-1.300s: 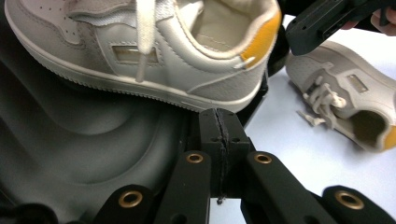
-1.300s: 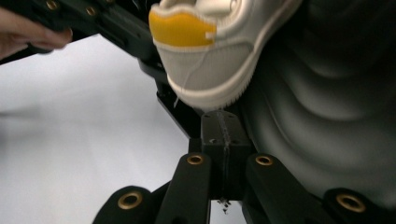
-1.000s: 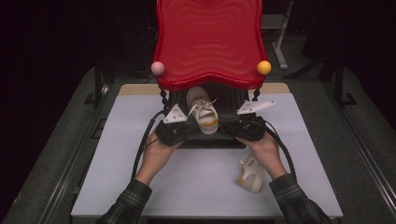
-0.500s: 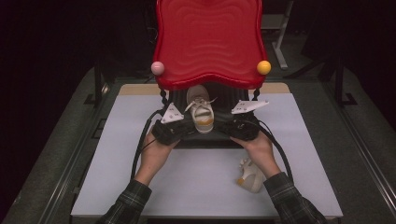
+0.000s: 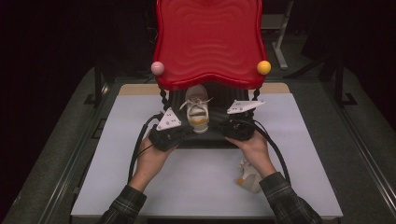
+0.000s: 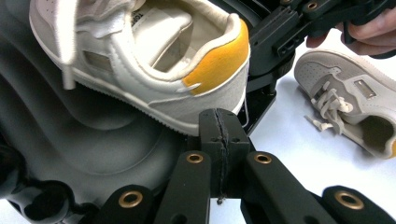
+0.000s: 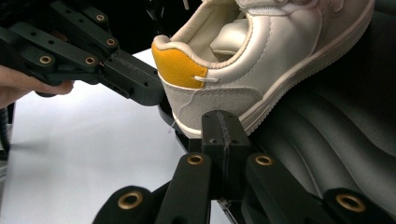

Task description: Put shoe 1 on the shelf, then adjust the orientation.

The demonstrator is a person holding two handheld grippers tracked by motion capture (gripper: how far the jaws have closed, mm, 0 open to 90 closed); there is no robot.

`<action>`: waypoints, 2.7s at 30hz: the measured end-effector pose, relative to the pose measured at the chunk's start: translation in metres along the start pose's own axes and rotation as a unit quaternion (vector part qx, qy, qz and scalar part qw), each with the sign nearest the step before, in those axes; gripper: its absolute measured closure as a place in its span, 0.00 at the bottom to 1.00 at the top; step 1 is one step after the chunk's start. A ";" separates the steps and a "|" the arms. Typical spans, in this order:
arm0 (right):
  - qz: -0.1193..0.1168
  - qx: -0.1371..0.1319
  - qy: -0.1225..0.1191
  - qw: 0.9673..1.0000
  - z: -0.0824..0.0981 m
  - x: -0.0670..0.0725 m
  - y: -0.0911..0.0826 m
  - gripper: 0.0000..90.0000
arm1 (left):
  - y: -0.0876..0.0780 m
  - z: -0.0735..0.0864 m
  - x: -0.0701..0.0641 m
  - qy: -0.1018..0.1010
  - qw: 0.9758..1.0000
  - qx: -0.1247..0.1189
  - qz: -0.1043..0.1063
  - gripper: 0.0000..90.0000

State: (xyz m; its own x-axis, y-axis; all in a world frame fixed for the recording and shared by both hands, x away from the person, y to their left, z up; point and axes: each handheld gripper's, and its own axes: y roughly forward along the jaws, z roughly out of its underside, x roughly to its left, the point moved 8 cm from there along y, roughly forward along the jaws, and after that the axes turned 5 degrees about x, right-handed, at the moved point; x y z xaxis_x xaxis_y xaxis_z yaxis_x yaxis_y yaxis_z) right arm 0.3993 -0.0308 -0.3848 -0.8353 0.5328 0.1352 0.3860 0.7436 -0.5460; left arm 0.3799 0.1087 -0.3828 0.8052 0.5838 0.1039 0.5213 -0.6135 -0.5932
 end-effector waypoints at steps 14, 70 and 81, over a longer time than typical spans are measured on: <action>0.015 -0.006 0.011 1.000 -0.006 -0.009 0.015 1.00 | 0.006 -0.002 0.019 -0.021 1.000 -0.006 -0.020 1.00; 0.049 0.044 0.019 0.998 0.088 -0.022 -0.090 0.99 | -0.047 0.153 -0.012 -0.022 0.990 0.131 0.046 0.15; 0.069 0.057 0.036 0.995 0.110 -0.033 -0.102 0.99 | -0.039 0.178 -0.002 -0.025 0.988 0.145 0.035 0.15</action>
State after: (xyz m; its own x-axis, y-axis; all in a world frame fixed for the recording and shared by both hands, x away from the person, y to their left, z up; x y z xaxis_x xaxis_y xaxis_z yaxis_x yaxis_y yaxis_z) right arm 0.3444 -0.1689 -0.4245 -0.7461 0.6568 0.1090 0.4444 0.6132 -0.6531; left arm 0.3076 0.2262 -0.5019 0.8178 0.5752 0.0190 0.3554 -0.4788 -0.8027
